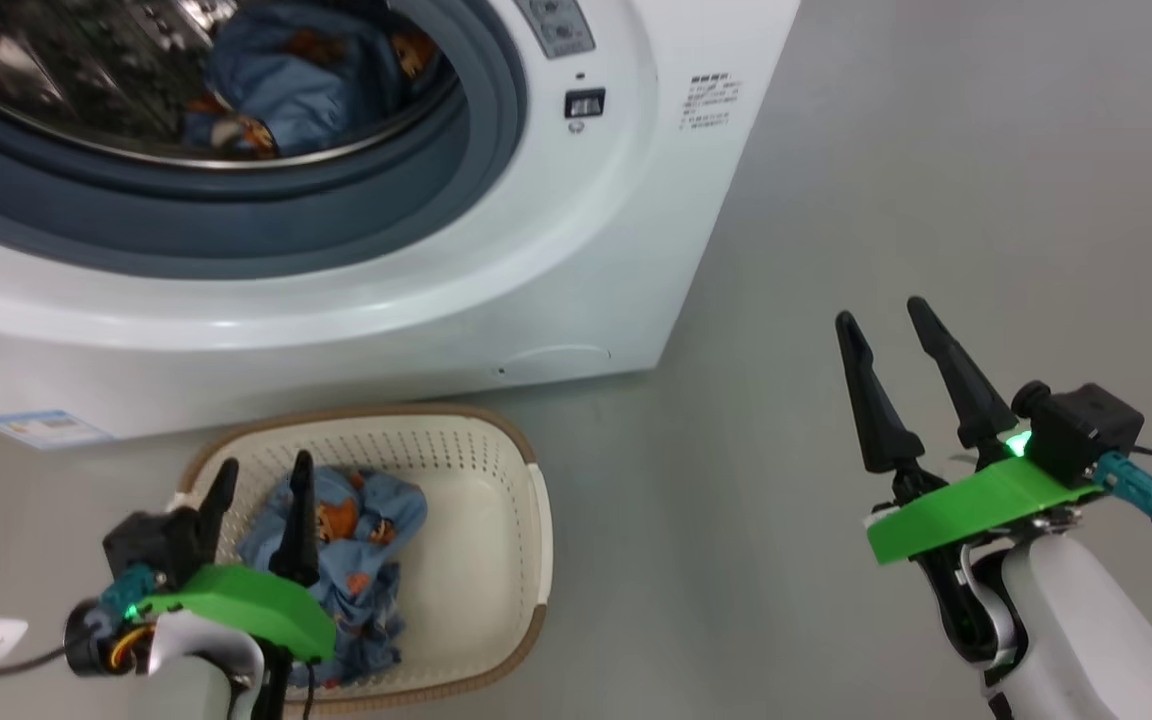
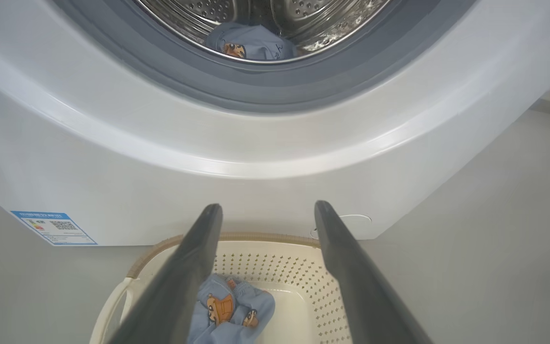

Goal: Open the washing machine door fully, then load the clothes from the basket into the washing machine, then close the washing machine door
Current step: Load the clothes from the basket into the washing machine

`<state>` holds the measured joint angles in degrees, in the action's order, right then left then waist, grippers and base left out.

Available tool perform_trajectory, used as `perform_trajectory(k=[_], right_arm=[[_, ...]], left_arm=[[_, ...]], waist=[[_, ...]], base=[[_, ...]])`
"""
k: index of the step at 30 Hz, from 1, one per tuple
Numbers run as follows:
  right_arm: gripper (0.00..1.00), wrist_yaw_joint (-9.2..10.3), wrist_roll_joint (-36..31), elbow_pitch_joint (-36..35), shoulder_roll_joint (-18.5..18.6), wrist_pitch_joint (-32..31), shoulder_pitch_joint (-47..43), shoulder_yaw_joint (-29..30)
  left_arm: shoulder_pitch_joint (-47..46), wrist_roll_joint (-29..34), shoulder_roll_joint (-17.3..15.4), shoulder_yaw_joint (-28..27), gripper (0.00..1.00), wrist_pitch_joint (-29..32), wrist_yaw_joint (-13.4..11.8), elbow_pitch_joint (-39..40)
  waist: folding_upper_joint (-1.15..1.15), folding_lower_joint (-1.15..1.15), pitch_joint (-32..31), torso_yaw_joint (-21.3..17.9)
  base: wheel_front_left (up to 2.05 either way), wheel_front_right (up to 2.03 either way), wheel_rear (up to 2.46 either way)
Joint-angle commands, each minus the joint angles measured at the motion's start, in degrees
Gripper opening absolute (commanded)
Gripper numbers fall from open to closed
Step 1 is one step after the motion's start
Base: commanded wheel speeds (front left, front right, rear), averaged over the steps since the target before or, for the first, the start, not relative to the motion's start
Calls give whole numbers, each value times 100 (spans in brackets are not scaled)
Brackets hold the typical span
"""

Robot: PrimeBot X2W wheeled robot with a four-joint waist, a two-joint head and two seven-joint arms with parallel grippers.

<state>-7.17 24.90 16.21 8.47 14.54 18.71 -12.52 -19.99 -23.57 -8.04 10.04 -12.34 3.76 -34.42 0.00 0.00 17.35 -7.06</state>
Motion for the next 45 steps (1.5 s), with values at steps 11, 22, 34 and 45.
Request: perform_trajectory(k=[11,22,34,45], right_arm=[[100,-32,-182,-308,-155,46,513,-25],[100,-32,-267,-445,-207,46,867,-32],[100,-32,-305,-584,-320,46,1004,-80],[100,-32,-310,-719,-448,46,1022,-77]], left_arm=[[-1253,-110,-328,45,100,160,258,-1526],[-2104,-312,-473,557,100,580,369,-2859],[-2810,-411,-842,1184,100,1161,371,-3563],[-3274,-496,-1188,1177,100,1576,229,-3882]], waist=[[0,0,1404,-165],[0,0,2259,-303],[0,0,3054,-630],[0,0,3543,-960]], base=[[0,0,0],[0,0,0],[0,0,0],[0,0,0]])
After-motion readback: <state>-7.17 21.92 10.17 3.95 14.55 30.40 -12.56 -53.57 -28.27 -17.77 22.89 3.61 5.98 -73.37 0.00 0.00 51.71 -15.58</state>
